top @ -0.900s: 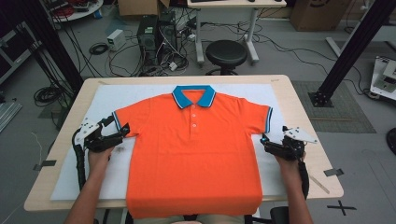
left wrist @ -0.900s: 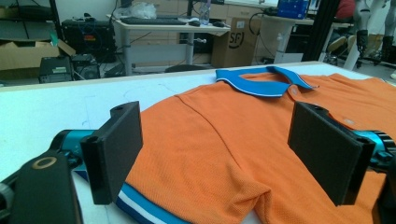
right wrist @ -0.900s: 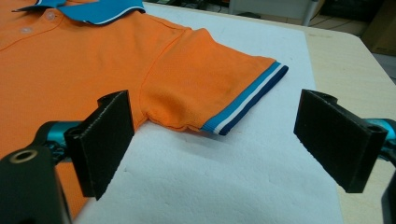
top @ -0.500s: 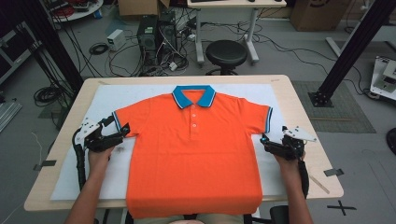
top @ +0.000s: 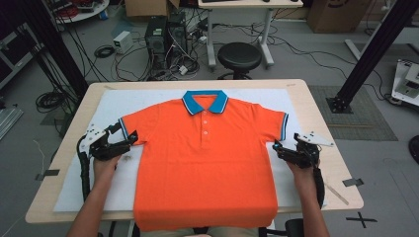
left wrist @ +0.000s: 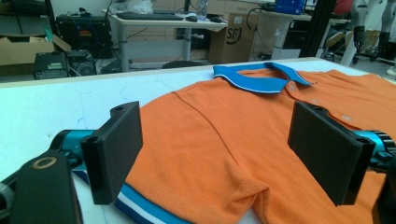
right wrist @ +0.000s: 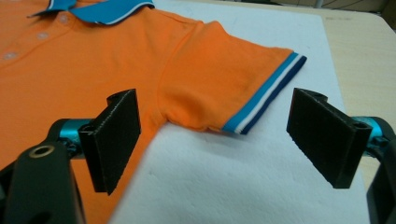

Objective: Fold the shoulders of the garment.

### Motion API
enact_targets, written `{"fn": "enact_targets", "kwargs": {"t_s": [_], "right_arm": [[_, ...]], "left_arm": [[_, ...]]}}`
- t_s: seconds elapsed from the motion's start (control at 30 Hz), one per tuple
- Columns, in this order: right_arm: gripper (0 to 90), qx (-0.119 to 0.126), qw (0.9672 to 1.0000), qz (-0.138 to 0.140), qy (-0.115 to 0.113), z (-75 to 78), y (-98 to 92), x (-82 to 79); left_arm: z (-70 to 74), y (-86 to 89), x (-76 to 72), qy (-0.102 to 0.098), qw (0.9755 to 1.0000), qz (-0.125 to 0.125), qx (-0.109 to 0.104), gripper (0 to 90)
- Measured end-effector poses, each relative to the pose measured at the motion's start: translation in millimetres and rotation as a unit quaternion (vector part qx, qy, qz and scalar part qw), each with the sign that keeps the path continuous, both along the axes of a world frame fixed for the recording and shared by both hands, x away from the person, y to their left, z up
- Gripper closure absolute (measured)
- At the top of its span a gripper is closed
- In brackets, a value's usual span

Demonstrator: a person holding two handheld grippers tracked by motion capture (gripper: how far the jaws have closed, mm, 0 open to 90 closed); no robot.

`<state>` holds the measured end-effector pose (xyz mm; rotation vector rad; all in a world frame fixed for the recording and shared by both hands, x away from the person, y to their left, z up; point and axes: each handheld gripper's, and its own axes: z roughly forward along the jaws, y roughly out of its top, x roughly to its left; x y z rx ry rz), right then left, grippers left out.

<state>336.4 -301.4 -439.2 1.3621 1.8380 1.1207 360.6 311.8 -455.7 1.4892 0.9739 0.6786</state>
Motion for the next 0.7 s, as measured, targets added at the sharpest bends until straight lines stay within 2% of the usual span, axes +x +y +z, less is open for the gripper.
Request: {"fn": "enact_targets", "kwargs": {"t_s": [0.2,0.33,0.4,0.5,0.57,0.67,0.7], "right_arm": [[17.8,-0.002,0.9998,0.006,0.019,10.4,5.5,11.9],[17.8,-0.019,0.9987,0.000,0.046,18.4,2.2,31.2],[17.9,-0.019,0.9979,-0.004,0.061,21.0,-0.8,39.4],[23.5,-0.014,0.9963,-0.005,0.085,23.4,-5.1,50.7],[24.2,-0.020,0.9945,-0.014,0.102,23.6,-6.7,58.3],[26.2,-0.029,0.9937,-0.031,0.103,23.1,-8.5,64.2],[26.3,-0.030,0.9930,-0.045,0.105,20.7,-10.2,68.6]], "left_arm": [[0.1,-0.7,0.0,0.000,1.0000,-0.001,0.002,18.0],[0.3,-1.7,0.0,0.000,1.0000,0.000,0.010,18.0],[0.3,-1.8,0.0,0.000,0.9999,0.000,0.010,18.0],[0.3,-1.1,0.2,0.001,1.0000,0.000,0.008,18.0],[0.3,-1.4,0.2,0.001,1.0000,0.001,0.009,18.1],[0.3,-2.1,0.1,0.000,1.0000,0.001,0.010,18.0],[0.4,-2.5,0.0,0.001,0.9999,0.001,0.013,18.0]]}}
